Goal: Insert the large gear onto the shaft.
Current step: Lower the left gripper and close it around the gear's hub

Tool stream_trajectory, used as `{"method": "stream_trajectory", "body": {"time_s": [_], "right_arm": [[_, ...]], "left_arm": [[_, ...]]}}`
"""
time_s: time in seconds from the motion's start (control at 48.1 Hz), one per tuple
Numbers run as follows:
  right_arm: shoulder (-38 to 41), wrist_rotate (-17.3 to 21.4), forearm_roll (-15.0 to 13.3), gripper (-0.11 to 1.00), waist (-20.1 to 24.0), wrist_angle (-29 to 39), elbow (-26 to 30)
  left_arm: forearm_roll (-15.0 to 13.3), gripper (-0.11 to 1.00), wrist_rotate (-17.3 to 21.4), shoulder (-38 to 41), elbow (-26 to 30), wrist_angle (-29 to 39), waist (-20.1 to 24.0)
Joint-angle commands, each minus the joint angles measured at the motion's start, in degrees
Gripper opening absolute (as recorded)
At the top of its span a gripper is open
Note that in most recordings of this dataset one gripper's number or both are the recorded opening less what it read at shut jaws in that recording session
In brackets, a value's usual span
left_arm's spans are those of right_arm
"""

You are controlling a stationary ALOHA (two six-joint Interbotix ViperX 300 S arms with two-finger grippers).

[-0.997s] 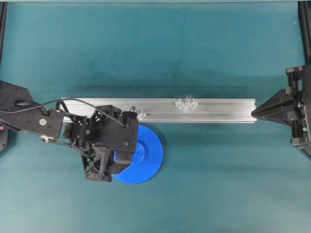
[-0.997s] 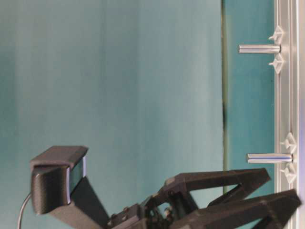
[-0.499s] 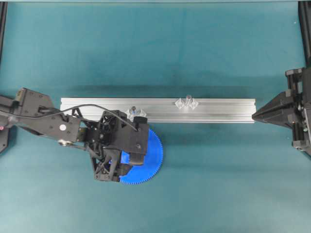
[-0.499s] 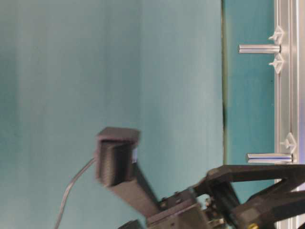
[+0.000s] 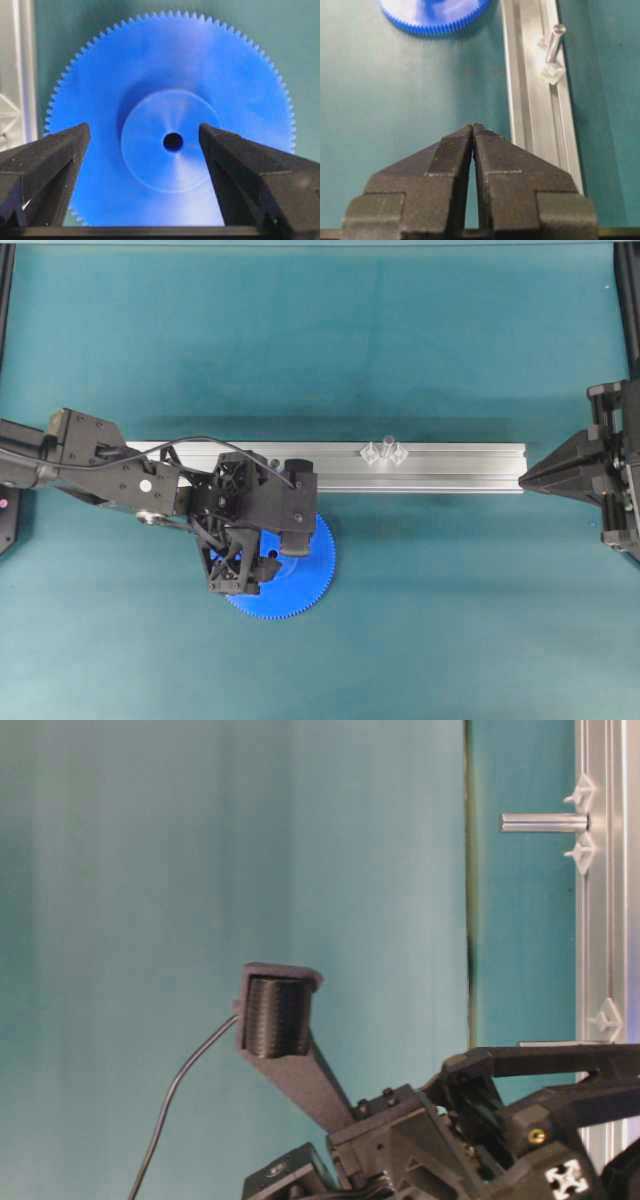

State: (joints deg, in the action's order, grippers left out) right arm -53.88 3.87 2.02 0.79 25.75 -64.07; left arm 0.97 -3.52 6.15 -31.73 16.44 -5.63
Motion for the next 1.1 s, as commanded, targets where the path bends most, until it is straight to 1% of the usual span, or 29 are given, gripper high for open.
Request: {"method": "stream_trajectory", "body": {"time_s": [0.0, 0.187, 0.416, 0.748, 0.935, 1.08], "right_arm": [[0.09, 0.26, 0.00, 0.13, 0.35, -0.26, 0.53], [-0.09, 0.35, 0.00, 0.13, 0.35, -0.53, 0.00], [0.00, 0.35, 0.00, 0.13, 0.35, -0.62, -0.09], [-0.09, 0.35, 0.09, 0.13, 0.44, -0.88, -0.26], [-0.09, 0.44, 0.09, 0.13, 0.44, -0.88, -0.35], [-0.09, 0.35, 0.09, 0.13, 0.44, -0.97, -0.35]], "left_arm": [[0.09, 0.90, 0.00, -0.62, 1.32, -0.09, -1.05], [0.09, 0.91, -0.35, 0.00, 1.49, 0.97, -2.46], [0.09, 0.91, -1.05, 1.32, 1.76, 2.64, -2.46], [0.18, 0.91, -1.05, 2.81, 2.46, 2.99, -2.11], [0.18, 0.91, -0.88, 2.90, 2.02, 5.54, -2.02], [0.18, 0.91, -0.79, 2.90, 2.02, 7.12, -0.97]]}}
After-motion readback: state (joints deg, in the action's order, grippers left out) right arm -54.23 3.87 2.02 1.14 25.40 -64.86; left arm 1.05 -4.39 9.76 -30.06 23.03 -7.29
